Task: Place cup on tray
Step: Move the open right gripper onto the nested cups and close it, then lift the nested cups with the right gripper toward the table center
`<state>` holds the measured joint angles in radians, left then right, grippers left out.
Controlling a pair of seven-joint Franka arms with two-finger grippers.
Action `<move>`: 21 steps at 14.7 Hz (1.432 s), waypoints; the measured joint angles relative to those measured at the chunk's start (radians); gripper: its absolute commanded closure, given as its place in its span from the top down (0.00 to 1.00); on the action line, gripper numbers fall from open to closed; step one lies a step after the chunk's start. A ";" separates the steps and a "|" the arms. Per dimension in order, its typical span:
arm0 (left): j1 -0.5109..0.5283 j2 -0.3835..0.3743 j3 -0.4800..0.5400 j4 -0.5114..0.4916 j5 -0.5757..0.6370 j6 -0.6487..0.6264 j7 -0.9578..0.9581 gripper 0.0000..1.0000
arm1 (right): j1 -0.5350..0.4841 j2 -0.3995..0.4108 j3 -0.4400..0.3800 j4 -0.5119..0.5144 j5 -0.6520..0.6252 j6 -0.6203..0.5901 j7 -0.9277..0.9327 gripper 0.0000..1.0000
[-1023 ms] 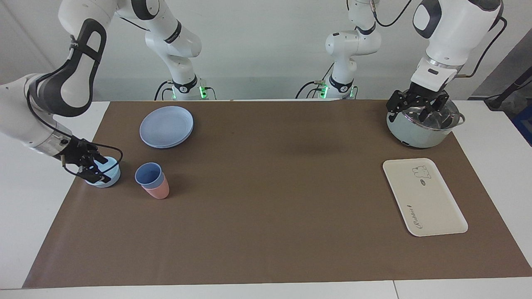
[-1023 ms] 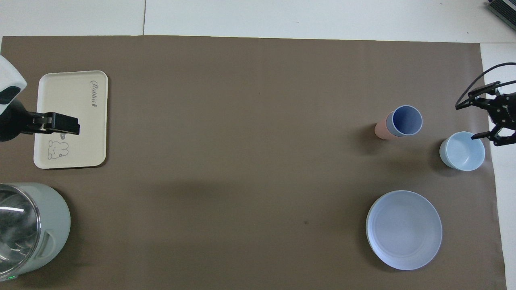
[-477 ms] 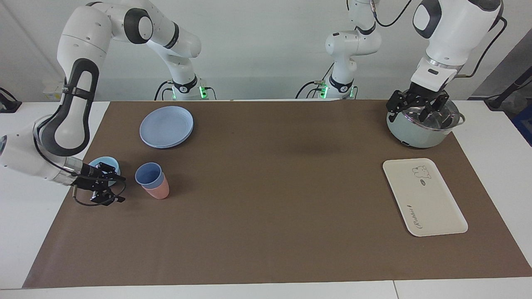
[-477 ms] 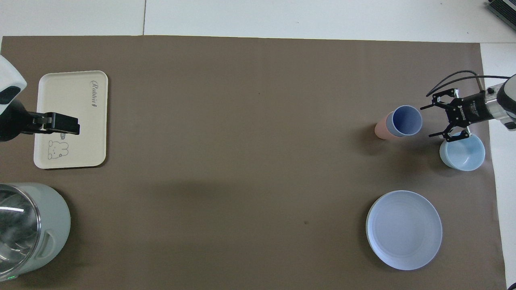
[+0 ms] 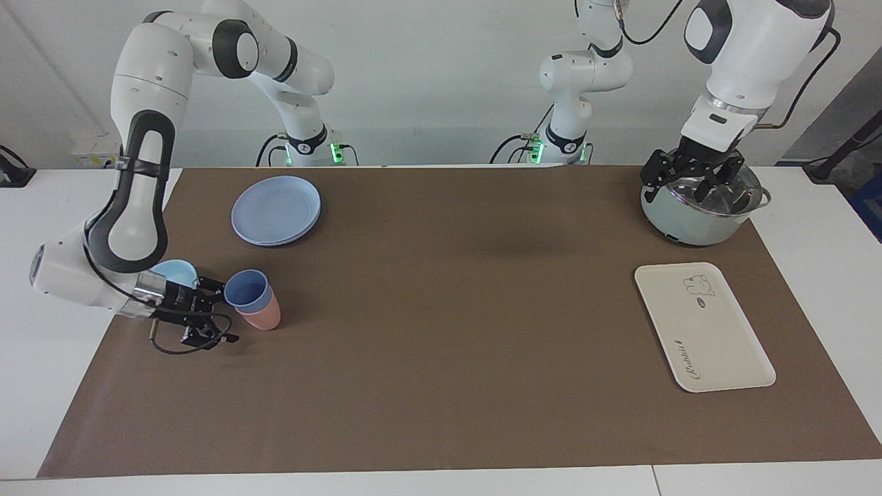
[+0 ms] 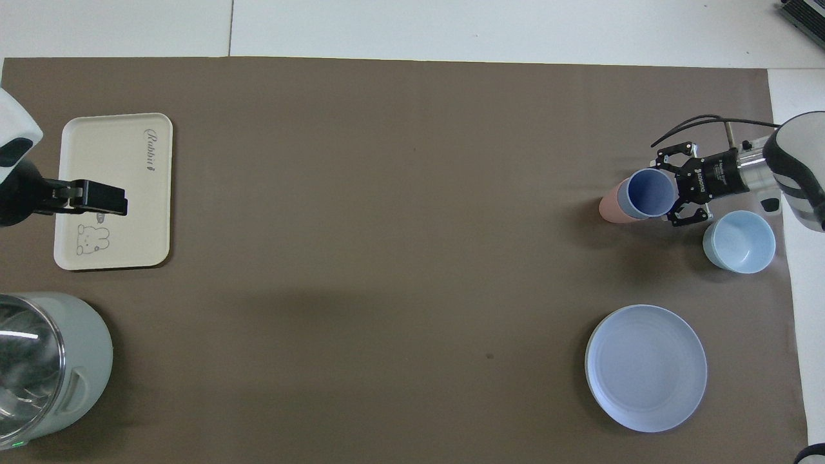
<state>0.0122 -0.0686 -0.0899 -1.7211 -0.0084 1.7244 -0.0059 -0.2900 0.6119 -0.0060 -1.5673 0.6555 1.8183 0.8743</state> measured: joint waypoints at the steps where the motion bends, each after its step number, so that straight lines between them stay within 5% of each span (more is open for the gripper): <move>1: 0.000 0.000 0.000 0.000 0.000 0.000 0.000 1.00 | 0.000 0.000 0.000 -0.016 0.028 0.003 0.000 0.90; 12: 0.000 0.000 0.000 0.000 0.000 0.000 0.000 1.00 | 0.000 -0.039 0.008 -0.112 0.151 0.003 0.000 0.87; 15: 0.000 0.000 0.000 0.000 0.000 0.000 0.000 1.00 | 0.005 -0.042 0.009 -0.132 0.207 0.004 -0.001 0.56; 16: 0.000 0.000 0.000 0.000 0.000 0.000 0.000 1.00 | 0.010 -0.043 0.009 -0.137 0.213 0.004 -0.004 0.39; 17: 0.000 0.000 0.000 0.000 0.000 0.000 0.000 1.00 | 0.017 -0.045 0.009 -0.139 0.216 0.005 -0.008 0.04; 21: 0.000 0.000 0.000 0.000 0.000 0.000 0.000 1.00 | 0.076 -0.056 0.010 -0.144 0.233 0.035 -0.021 0.00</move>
<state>0.0122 -0.0686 -0.0899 -1.7211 -0.0084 1.7244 -0.0059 -0.2142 0.5554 0.0038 -1.7114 0.8884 1.8530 0.8538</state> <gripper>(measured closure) 0.000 0.225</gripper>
